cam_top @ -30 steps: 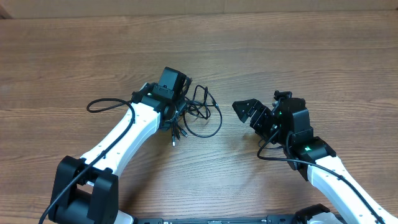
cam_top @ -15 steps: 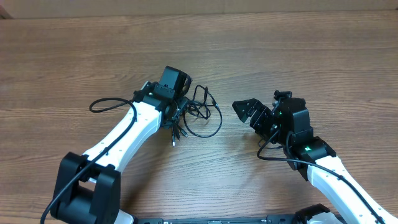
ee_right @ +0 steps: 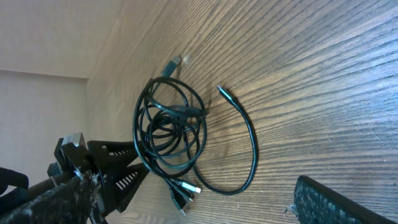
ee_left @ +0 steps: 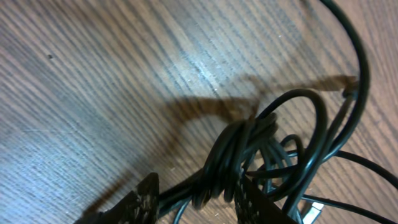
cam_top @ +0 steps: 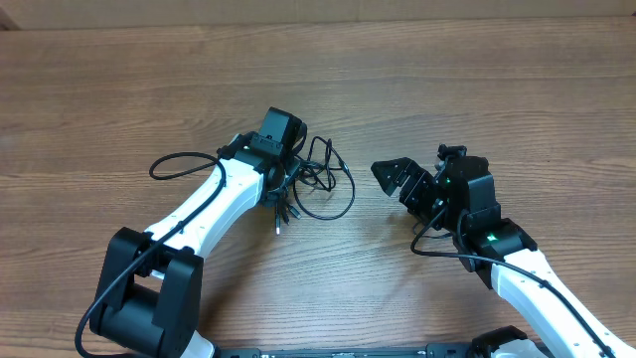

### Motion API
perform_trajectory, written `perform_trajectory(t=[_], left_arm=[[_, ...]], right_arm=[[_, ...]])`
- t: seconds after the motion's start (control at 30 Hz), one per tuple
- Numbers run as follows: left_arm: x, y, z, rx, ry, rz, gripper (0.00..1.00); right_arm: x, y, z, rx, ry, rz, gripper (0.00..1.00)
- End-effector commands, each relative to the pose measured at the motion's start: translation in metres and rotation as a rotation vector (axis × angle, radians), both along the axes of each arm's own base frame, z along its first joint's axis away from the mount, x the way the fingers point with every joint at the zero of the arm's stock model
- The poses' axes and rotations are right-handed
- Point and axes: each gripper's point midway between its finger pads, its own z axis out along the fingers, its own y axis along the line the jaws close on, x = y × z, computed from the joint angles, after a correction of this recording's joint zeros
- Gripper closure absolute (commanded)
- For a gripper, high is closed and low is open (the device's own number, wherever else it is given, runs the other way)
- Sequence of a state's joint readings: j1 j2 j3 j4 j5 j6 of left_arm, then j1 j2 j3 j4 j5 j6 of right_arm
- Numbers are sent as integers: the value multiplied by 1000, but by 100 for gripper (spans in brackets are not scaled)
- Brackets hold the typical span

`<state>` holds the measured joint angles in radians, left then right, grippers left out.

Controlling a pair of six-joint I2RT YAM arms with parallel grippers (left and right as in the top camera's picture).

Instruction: Untangle cables

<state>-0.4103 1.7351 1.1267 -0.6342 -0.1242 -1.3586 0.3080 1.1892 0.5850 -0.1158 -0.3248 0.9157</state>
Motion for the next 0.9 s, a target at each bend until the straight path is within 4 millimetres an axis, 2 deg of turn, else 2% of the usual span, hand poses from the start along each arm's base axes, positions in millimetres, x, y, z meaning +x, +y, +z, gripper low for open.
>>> perform_trajectory(t=[0.0, 0.3, 0.67, 0.73, 0.8, 0.87], left_arm=[[7, 1, 1, 3, -18, 19, 60], [10, 4, 3, 19, -32, 26, 62], [10, 5, 3, 23, -34, 27, 77], [10, 5, 3, 23, -34, 27, 75], [10, 5, 3, 24, -35, 28, 66], [11, 5, 2, 26, -34, 28, 67]], right_arm=[[4, -2, 5, -6, -24, -6, 0], [4, -2, 5, -6, -24, -7, 0], [4, -1, 5, -5, -27, -6, 0], [4, -1, 5, -5, -28, -6, 0], [4, -1, 5, -5, -27, -7, 0], [4, -1, 5, -5, -27, -6, 0]])
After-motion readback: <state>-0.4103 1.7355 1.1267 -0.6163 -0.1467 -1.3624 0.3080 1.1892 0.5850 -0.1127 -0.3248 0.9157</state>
